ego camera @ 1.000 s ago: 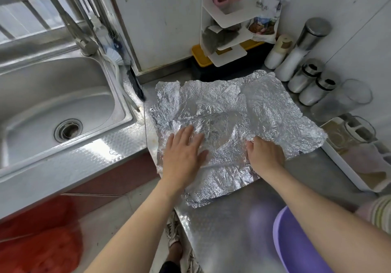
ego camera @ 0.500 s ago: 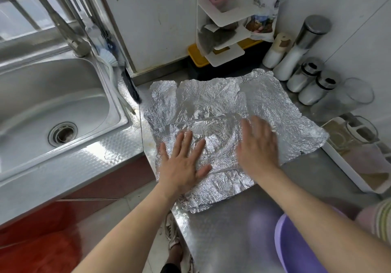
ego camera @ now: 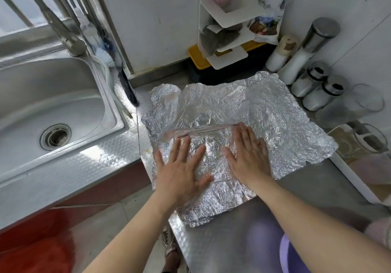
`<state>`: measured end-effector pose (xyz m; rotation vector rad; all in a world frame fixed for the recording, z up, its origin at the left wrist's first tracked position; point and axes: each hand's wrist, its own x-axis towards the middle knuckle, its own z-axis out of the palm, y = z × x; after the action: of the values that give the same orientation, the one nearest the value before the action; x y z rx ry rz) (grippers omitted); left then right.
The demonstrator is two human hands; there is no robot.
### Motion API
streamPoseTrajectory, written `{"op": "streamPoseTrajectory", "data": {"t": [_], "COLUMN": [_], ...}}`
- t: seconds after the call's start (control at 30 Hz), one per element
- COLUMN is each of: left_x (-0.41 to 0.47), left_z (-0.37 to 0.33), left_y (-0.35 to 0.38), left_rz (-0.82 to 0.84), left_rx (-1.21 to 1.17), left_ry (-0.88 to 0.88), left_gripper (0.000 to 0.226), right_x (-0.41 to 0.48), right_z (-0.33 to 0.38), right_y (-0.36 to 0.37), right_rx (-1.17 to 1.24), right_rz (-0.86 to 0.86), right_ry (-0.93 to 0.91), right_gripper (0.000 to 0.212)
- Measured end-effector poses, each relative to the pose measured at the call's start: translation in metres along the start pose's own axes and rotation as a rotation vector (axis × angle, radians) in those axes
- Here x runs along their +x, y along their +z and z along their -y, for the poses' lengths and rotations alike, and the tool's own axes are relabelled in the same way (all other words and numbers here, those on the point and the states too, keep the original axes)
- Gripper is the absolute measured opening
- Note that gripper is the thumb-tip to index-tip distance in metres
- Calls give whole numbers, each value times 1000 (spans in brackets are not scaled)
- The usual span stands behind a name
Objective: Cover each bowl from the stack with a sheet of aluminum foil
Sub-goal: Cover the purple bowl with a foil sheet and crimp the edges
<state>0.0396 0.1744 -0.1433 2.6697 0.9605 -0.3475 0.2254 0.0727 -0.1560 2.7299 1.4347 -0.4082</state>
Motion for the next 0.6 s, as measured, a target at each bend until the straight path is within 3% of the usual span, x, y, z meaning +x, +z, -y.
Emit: {"op": "streamPoseTrajectory", "data": {"t": [0.17,0.4,0.47,0.53,0.6], "left_x": [24,31,31,32,33], "left_z": [-4,6,5,4,5], "left_y": [-4,10,9,7,6], "left_rz": [-118,-122,-124,-115,-106], "left_rx": [18,-12,-13,-13,-8], "left_ry": [20,35,31,35,38], "left_gripper": [68,68,68,68,68], "right_x": [0,2,0,-4,-5], "right_z": [1,0,1,2,3], "right_y": [2,-8,-19,-33,-42], "right_rx": [2,34,141,335,557], "right_rz": [-12,105,47,-116,-162], "right_ry": [-4,-27,19,176,331], "right_gripper": [67,67,70,73,74]}}
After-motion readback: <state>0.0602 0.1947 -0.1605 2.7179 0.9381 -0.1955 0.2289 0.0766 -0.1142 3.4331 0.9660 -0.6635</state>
